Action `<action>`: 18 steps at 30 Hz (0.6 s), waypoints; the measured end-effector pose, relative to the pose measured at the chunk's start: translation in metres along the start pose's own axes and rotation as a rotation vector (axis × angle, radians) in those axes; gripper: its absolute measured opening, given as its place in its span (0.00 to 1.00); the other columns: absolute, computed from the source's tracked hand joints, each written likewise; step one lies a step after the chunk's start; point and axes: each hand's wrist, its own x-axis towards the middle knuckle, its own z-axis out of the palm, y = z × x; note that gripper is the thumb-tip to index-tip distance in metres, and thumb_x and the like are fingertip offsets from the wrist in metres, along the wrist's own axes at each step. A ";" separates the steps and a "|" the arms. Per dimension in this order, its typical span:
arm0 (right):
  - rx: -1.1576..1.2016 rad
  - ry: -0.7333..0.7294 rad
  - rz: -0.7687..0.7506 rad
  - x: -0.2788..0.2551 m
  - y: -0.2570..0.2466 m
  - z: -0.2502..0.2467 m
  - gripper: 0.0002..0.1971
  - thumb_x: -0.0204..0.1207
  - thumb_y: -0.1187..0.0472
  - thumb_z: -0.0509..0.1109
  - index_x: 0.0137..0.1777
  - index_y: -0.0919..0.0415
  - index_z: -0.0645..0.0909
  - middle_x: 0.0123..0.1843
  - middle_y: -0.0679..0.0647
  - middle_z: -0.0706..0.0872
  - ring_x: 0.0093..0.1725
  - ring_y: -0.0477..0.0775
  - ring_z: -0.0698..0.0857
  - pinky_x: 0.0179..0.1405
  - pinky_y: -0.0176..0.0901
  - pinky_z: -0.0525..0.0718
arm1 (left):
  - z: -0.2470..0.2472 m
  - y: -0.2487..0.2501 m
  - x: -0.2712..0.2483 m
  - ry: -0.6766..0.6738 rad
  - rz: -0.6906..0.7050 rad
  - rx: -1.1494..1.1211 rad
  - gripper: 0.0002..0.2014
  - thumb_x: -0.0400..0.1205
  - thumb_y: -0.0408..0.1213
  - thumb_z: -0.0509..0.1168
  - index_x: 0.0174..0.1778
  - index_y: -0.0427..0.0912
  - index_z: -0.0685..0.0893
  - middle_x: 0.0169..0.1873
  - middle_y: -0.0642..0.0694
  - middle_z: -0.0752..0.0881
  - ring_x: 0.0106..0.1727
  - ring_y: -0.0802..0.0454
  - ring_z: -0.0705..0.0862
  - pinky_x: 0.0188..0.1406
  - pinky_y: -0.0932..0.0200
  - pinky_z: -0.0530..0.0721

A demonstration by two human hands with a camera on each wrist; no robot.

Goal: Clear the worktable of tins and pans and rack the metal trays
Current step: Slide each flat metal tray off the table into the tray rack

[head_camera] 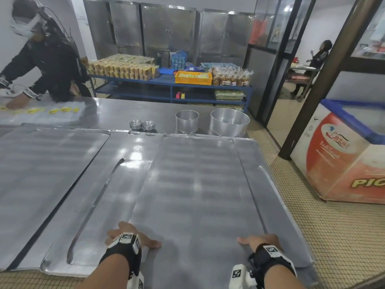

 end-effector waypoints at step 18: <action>-0.064 -0.043 -0.137 0.002 -0.001 -0.010 0.58 0.50 0.49 0.91 0.80 0.62 0.67 0.79 0.65 0.72 0.76 0.70 0.74 0.73 0.61 0.77 | 0.008 0.013 0.030 -0.019 0.022 -0.097 0.48 0.46 0.66 0.80 0.58 0.40 0.86 0.53 0.41 0.88 0.50 0.41 0.87 0.54 0.49 0.88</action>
